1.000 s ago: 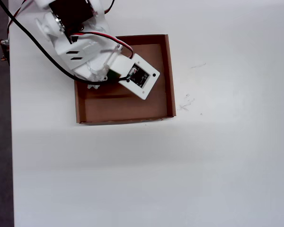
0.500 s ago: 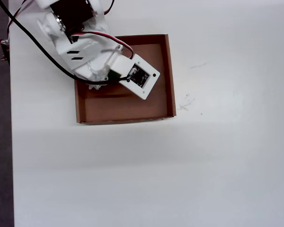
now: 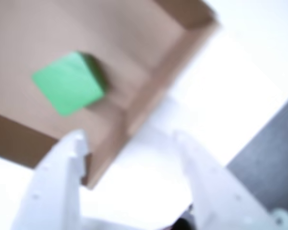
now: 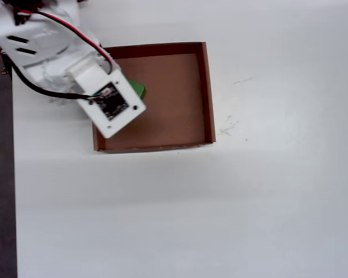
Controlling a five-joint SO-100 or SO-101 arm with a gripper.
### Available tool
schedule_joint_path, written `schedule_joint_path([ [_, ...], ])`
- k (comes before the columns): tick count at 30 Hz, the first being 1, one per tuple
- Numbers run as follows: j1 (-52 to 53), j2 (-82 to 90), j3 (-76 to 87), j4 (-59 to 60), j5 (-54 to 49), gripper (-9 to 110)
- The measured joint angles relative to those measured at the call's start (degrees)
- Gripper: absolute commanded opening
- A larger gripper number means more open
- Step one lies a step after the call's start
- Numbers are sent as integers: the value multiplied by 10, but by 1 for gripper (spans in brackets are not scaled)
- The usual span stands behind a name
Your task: Grasp a green cube and put it in a box.
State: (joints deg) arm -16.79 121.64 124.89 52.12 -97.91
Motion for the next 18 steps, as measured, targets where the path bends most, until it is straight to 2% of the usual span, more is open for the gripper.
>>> schedule_joint_path([
  [3,77,94,23,59,18,25],
  [8,178,254,149,104,83,25],
  [13,245,419,292,169,134,25],
  [18,259,526,362,197,219,25],
])
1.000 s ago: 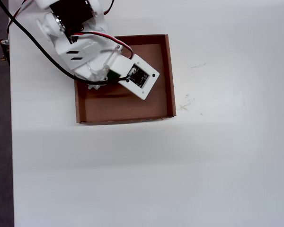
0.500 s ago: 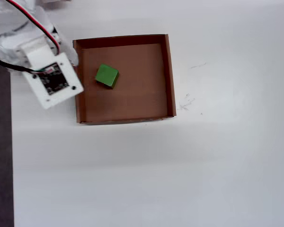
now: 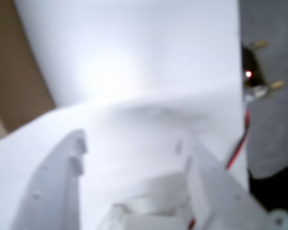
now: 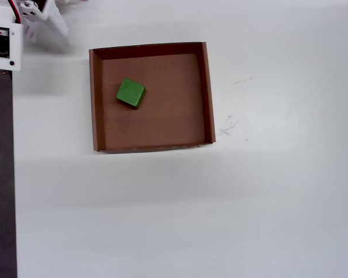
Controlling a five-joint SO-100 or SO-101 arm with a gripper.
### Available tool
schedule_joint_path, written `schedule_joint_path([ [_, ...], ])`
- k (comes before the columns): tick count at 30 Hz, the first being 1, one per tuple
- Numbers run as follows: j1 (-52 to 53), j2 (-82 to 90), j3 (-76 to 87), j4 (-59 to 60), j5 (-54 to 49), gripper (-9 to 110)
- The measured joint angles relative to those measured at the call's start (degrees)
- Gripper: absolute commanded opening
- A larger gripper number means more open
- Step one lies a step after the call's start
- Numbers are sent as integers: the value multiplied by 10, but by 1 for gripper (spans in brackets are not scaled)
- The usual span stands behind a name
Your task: Grasp a green cube and put it in a box.
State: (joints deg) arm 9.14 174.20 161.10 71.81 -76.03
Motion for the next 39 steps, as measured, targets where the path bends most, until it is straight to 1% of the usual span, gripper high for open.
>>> schedule_joint_path([
  [4,6,55,47,-4,47,25],
  [8,2,79,91,-9,59,25],
  [17,-15,79,95,-6,68,25],
  [39,-15,79,95,-4,77,25],
])
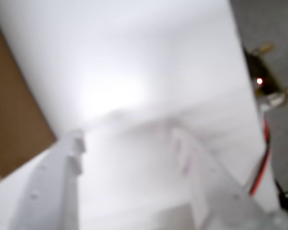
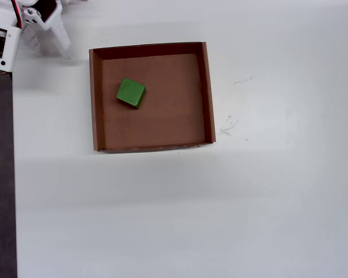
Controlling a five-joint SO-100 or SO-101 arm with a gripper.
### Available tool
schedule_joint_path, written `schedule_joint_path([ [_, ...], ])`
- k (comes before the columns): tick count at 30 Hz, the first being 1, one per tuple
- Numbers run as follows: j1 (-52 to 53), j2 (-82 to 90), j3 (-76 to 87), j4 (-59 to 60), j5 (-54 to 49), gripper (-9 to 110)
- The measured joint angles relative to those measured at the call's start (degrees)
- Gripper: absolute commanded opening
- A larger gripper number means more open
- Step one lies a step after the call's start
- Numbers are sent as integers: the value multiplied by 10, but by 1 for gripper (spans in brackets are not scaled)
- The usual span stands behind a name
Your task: Grasp a green cube and put it in a box.
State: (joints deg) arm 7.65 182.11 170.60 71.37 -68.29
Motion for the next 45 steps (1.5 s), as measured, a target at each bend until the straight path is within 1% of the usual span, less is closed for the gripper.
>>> schedule_joint_path([
  [45,0,0,0,0,18,25],
])
